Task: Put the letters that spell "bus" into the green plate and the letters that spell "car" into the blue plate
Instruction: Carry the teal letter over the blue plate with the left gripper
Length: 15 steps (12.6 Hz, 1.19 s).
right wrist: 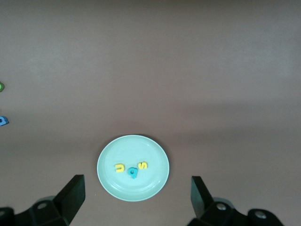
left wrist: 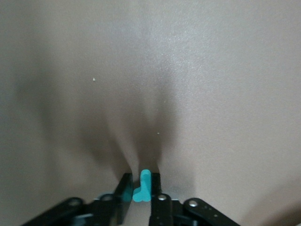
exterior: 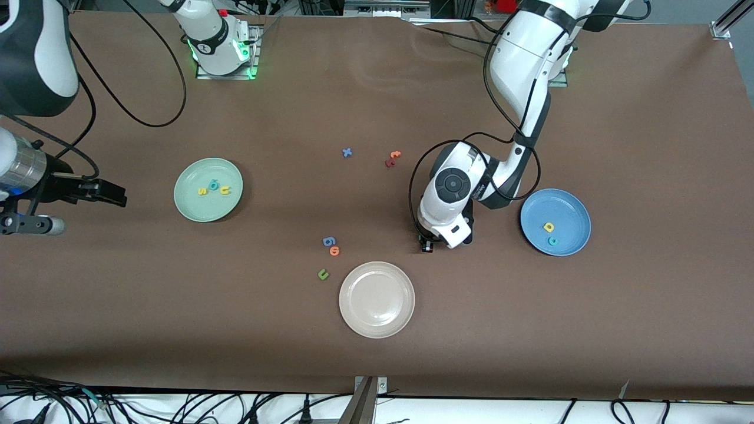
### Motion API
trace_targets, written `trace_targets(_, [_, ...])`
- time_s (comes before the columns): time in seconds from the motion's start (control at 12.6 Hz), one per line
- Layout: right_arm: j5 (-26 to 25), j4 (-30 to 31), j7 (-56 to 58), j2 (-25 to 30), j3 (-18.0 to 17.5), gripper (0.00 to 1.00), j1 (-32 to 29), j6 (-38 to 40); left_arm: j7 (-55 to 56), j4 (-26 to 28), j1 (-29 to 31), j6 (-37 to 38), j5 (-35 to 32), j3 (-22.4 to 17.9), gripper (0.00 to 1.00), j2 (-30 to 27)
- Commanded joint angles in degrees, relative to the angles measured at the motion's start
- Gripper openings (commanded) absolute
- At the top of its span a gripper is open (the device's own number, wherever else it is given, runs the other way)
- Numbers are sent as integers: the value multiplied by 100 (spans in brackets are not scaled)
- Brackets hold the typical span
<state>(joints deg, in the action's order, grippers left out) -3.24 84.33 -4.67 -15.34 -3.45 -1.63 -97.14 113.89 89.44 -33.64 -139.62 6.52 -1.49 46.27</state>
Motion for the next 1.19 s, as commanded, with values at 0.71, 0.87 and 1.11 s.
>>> trace_targets(0.71, [-45, 462, -34, 225, -95, 100, -66, -235, -3014, -831, 146, 2629, -713, -53, 0, -39])
trace_targets(0.87, [-54, 417, -34, 216, -95, 100, -75, -270, -4509, -858, 401, 3368, -713, -27, 0, -179])
trace_targets(1.11, [-54, 417, 10, 225, -95, 100, -92, -227, -7284, -858, 1006, 4379, -731, -36, 0, -460])
